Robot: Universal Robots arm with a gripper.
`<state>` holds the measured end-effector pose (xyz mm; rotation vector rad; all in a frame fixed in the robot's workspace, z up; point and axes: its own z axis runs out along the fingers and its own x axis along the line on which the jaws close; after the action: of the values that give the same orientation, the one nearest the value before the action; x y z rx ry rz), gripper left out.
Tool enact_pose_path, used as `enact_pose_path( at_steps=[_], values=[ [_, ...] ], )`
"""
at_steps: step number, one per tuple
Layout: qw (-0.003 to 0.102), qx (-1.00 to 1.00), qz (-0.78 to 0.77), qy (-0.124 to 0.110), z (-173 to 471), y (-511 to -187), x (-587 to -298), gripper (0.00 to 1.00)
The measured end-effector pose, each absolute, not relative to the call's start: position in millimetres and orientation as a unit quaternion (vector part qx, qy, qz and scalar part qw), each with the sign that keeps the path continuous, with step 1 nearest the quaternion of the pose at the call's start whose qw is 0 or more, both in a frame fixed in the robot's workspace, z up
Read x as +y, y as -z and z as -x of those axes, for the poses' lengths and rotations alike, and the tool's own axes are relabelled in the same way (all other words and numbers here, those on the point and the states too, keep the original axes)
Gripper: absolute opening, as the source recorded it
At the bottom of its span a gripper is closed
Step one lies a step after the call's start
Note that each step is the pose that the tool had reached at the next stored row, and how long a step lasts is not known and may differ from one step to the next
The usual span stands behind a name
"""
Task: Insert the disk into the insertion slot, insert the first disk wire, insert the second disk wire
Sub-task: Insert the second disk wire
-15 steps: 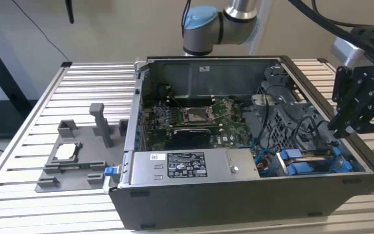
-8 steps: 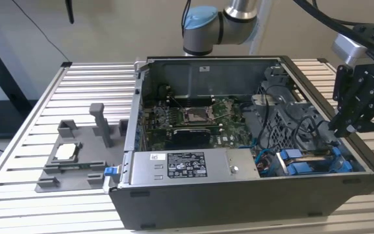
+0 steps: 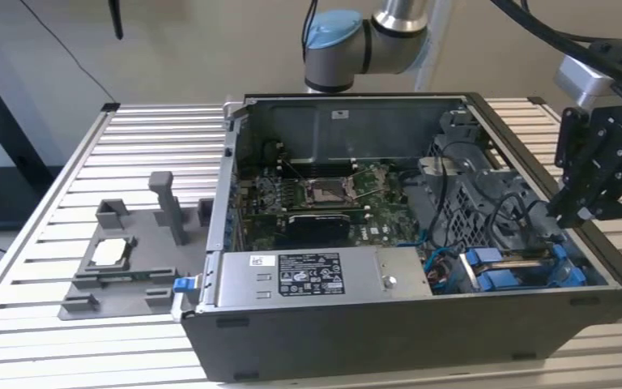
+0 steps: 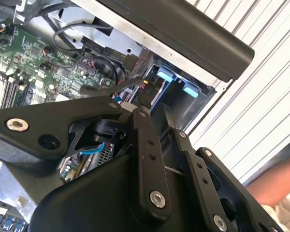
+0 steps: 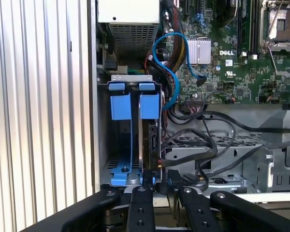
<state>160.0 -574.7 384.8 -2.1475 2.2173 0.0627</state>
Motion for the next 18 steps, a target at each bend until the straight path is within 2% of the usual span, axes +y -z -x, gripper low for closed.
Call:
enact_pose_path(
  at_steps=[3,7,18],
  values=[
    [0.031,0.718,0.695,-0.024,-160.3,-384.8,-574.1,0.27],
    [0.045,0.717,0.694,-0.039,-162.1,-384.9,-571.1,0.27],
    [0.044,0.717,0.694,-0.041,-179.4,-384.6,-541.9,0.27]
  ],
)
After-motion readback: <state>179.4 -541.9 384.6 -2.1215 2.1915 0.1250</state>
